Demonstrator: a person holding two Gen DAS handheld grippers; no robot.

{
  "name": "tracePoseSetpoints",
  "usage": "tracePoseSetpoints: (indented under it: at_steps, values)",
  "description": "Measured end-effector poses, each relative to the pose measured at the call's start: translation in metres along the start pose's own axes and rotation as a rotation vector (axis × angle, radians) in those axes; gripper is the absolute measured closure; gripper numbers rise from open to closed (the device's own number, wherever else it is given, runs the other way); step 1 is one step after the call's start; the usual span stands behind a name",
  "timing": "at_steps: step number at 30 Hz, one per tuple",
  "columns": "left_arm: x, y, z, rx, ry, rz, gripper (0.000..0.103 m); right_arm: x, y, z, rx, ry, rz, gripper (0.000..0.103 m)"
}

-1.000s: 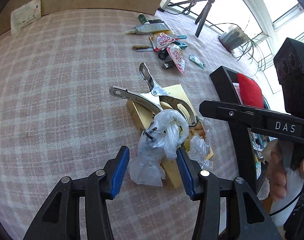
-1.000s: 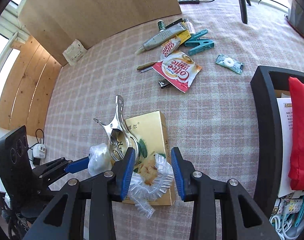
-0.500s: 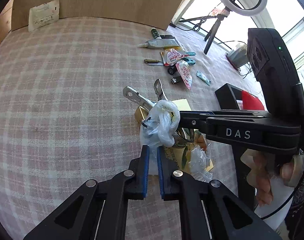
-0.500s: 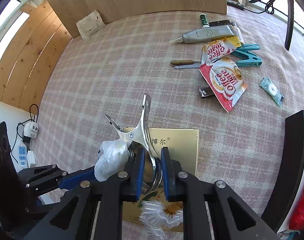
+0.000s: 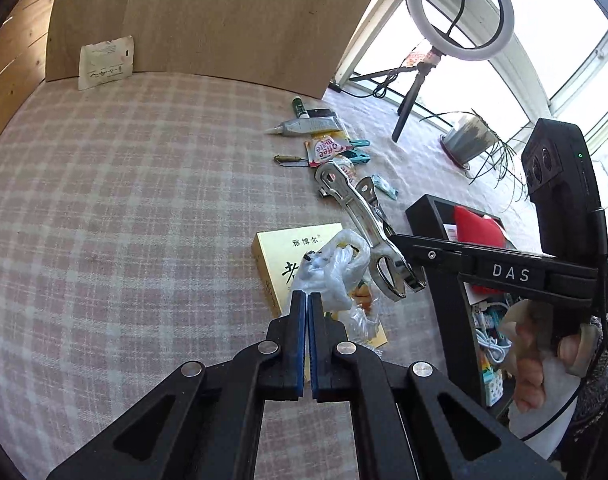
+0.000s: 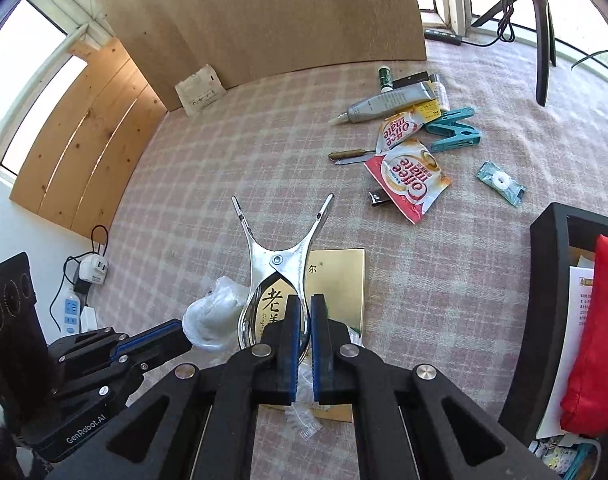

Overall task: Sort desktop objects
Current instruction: 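Carry the bag and the silver clamp over the black tray with both tools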

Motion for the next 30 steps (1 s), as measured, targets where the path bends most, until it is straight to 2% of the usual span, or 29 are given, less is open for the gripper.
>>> tracePoseSetpoints:
  at_steps: [5, 10, 16, 22, 30]
  values:
    - [-0.035, 0.006, 0.009, -0.012, -0.056, -0.033, 0.102, -0.023, 0.047, -0.014, -0.07, -0.026, 0.005, 0.099]
    - [-0.089, 0.005, 0.024, -0.012, -0.149, -0.108, 0.102, -0.065, 0.099, -0.036, -0.142, -0.083, -0.011, 0.099]
    - [-0.164, -0.012, 0.031, 0.017, -0.261, -0.213, 0.102, -0.135, 0.16, -0.063, -0.242, -0.187, -0.11, 0.099]
    - [-0.232, -0.037, 0.026, 0.057, -0.361, -0.282, 0.102, -0.208, 0.204, -0.084, -0.305, -0.302, -0.208, 0.099]
    - [-0.279, -0.056, 0.005, 0.117, -0.444, -0.338, 0.102, -0.286, 0.226, -0.091, -0.331, -0.402, -0.323, 0.099]
Point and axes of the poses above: each gripper's, at about its wrist camera, not at the fingertips, and y roughly against the way its jaws point, x to its left, z to its top, the point moved 2 cm from there along -y, roughly the way its jaws point, and after that the axes turned 10 degrees about -y, right-handed, at the moved point
